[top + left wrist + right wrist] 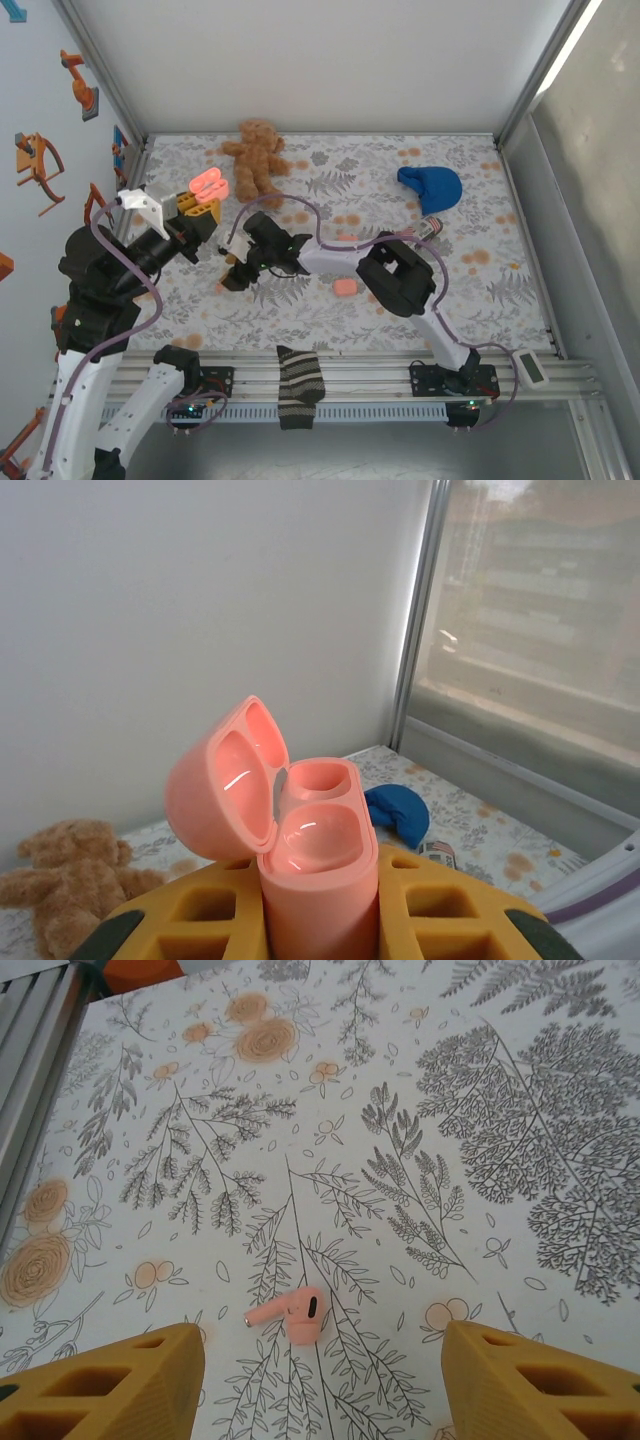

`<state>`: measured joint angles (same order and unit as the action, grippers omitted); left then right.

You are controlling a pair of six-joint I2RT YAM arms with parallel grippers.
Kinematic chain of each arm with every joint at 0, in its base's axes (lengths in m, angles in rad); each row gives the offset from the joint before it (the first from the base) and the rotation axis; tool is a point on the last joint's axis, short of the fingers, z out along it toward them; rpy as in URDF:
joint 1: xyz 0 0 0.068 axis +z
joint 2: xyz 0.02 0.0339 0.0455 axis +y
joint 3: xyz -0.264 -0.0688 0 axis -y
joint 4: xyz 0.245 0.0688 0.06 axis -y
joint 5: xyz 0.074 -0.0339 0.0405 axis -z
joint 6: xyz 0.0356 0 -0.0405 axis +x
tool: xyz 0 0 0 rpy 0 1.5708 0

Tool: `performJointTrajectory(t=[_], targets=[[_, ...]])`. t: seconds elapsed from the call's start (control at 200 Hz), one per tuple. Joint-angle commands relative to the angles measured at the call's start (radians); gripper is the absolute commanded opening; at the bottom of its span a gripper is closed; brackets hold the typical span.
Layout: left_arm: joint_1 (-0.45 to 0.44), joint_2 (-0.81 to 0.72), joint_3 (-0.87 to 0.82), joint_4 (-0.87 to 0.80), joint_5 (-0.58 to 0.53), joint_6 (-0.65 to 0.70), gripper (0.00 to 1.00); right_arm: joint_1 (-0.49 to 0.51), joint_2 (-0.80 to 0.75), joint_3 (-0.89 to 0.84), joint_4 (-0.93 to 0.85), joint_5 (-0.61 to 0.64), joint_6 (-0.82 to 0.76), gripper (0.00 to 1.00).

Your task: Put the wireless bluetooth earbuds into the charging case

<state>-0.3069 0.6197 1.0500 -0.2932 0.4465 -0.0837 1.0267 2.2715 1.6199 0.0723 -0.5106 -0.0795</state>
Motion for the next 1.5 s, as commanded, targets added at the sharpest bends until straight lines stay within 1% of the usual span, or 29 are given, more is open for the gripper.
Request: performJointTrajectory(t=[0.0, 0.095, 0.376, 0.516, 0.706, 0.831, 1.057, 1.412, 1.497], targets=[[0.003, 0.01, 0.027, 0.014, 0.032, -0.025, 0.04, 0.015, 0.04, 0.099, -0.152, -0.015, -0.039, 0.62], [0.004, 0.018, 0.027, 0.013, 0.033, -0.027, 0.04, 0.025, 0.081, 0.169, -0.208, -0.011, -0.051, 0.6], [0.003, 0.013, 0.015, 0.006, 0.027, -0.035, 0.03, 0.037, 0.176, 0.315, -0.294, -0.03, -0.071, 0.55], [0.004, 0.012, 0.011, 0.006, 0.024, -0.037, 0.02, 0.039, 0.205, 0.354, -0.316, -0.043, -0.073, 0.52], [0.005, 0.016, 0.009, 0.003, 0.026, -0.033, 0.02, 0.047, 0.243, 0.41, -0.367, -0.045, -0.087, 0.5], [0.004, 0.013, 0.01, -0.002, 0.025, -0.033, 0.02, 0.052, 0.259, 0.431, -0.385, -0.04, -0.098, 0.49], [0.003, 0.01, 0.008, -0.007, 0.022, -0.031, 0.02, 0.053, 0.279, 0.458, -0.402, -0.05, -0.097, 0.45], [0.004, 0.012, 0.007, -0.006, 0.024, -0.031, 0.02, 0.053, 0.302, 0.475, -0.437, -0.043, -0.106, 0.43], [0.004, 0.012, 0.005, -0.007, 0.023, -0.03, 0.02, 0.052, 0.303, 0.471, -0.445, -0.043, -0.112, 0.41]])
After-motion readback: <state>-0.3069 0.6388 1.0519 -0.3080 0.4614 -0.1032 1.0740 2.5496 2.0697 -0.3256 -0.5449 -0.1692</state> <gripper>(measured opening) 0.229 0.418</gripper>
